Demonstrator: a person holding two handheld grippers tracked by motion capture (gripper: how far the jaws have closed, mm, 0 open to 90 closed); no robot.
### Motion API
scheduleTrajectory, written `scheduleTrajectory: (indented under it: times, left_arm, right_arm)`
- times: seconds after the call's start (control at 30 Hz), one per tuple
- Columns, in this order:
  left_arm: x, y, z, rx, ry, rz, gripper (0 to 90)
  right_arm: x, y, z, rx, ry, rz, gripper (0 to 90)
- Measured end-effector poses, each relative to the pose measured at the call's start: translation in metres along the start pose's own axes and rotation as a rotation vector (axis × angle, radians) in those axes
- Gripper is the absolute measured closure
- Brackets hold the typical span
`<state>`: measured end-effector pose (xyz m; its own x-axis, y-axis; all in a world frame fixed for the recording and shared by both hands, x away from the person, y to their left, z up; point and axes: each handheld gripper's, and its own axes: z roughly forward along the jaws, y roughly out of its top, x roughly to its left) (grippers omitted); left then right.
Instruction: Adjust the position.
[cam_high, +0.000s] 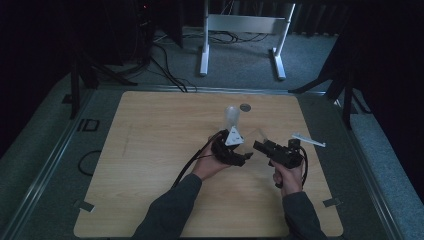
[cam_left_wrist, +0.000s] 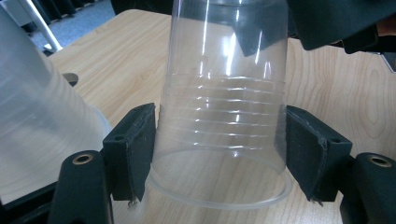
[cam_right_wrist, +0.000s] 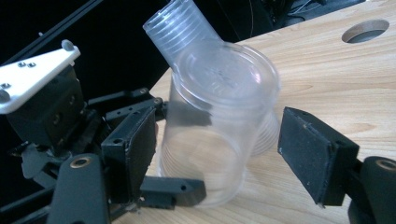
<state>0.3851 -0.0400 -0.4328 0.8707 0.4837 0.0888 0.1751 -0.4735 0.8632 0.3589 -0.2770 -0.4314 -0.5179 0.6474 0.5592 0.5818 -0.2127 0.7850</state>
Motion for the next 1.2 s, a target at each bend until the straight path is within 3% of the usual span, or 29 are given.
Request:
scheduleTrajectory:
  times: [0.4, 0.7, 0.93, 1.2]
  left_arm:
    - [0.004, -0.001, -0.006, -0.001, 0.0, 0.003, 30.6]
    - [0.007, -0.001, -0.01, 0.003, -0.002, 0.011, 30.6]
    - [0.007, -0.001, -0.012, 0.006, -0.008, 0.015, 30.7]
    - [0.008, -0.002, -0.013, 0.016, -0.024, 0.017, 30.8]
  right_arm:
    - [-0.002, 0.001, -0.006, 0.048, -0.004, -0.053, 22.4]
    - [-0.003, 0.004, -0.007, 0.121, -0.051, -0.127, 19.2]
    - [-0.004, 0.007, -0.011, 0.147, -0.083, -0.165, 19.2]
    - [-0.004, 0.015, -0.017, 0.186, -0.131, -0.23, 22.9]
